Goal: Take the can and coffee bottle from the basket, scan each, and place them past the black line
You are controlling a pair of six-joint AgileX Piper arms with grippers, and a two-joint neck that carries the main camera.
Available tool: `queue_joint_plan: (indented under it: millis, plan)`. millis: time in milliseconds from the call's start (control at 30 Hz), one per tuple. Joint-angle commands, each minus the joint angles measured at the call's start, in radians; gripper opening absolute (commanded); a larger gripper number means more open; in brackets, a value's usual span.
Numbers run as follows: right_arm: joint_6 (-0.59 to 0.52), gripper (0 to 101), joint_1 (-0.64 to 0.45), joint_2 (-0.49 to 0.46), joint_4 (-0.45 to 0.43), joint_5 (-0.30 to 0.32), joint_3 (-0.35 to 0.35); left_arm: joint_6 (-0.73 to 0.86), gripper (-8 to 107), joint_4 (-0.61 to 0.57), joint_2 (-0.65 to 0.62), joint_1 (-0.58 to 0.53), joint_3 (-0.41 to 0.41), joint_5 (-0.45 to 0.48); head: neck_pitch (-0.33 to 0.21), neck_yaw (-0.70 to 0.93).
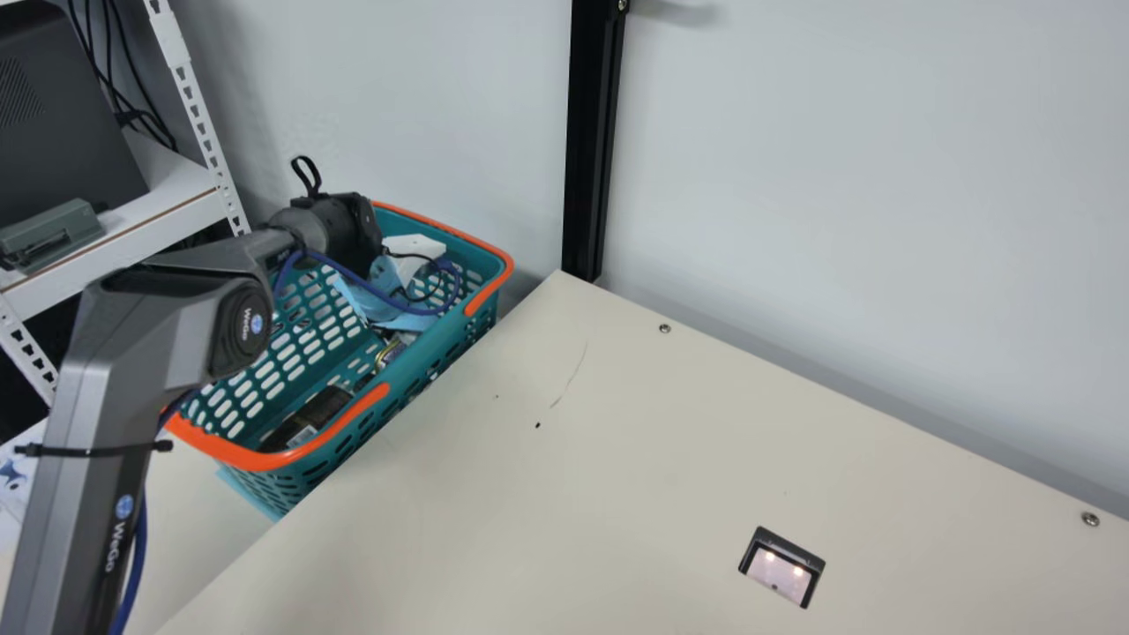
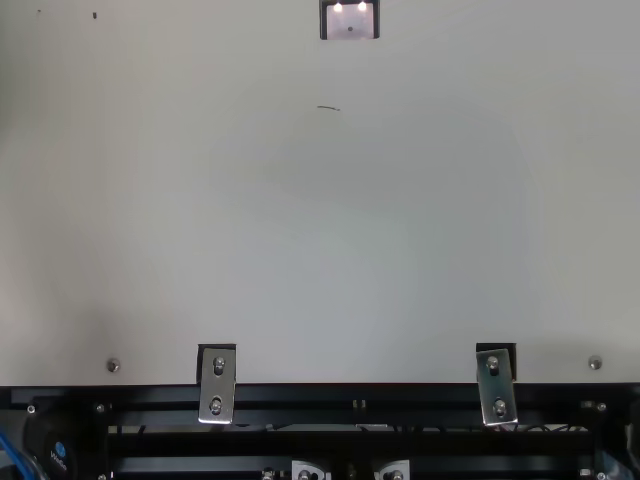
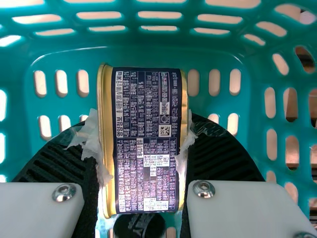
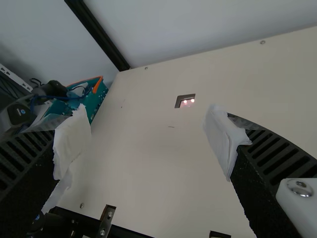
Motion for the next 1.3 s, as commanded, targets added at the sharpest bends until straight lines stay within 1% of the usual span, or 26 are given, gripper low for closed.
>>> queue_joint_plan:
  millis: [0,267,400,467,567,767,900,933,1167,1267]
  plan:
    - [0.000,101,0.000,0.000,0.000,0.000,0.000,0.018,10,-0.008,-0.067,0.006,0.058,-0.035,-0.012,0.012]
    - [0.000,101,0.000,0.000,0.000,0.000,0.000,0.065,10,-0.050,-0.413,0.034,0.362,-0.194,-0.012,0.012]
    - [0.000,101,0.000,0.000,0.000,0.000,0.000,0.058,10,-0.124,-0.580,0.045,0.465,-0.214,-0.012,0.012]
    - [0.000,101,0.000,0.000,0.000,0.000,0.000,0.051,10,-0.177,-0.652,0.050,0.494,-0.176,-0.012,0.012]
    - [0.000,101,0.000,0.000,0.000,0.000,0.000,0.027,10,-0.262,-0.738,0.058,0.509,-0.070,-0.012,0.012]
    - [0.000,101,0.000,0.000,0.000,0.000,0.000,-0.090,10,-0.406,-0.852,0.076,0.487,0.167,-0.012,0.012]
    - [0.000,101,0.000,0.000,0.000,0.000,0.000,-0.197,10,-0.491,-0.911,0.082,0.479,0.288,-0.012,0.012]
    - [0.000,101,0.000,0.000,0.000,0.000,0.000,-0.222,10,-0.511,-0.927,0.077,0.491,0.301,-0.012,0.012]
    - [0.000,101,0.000,0.000,0.000,0.000,0.000,-0.381,10,-0.631,-1.052,-0.009,0.637,0.301,-0.012,0.012]
    - [0.000,101,0.000,0.000,0.000,0.000,0.000,-0.449,10,-0.672,-1.110,-0.043,0.681,0.301,-0.012,0.012]
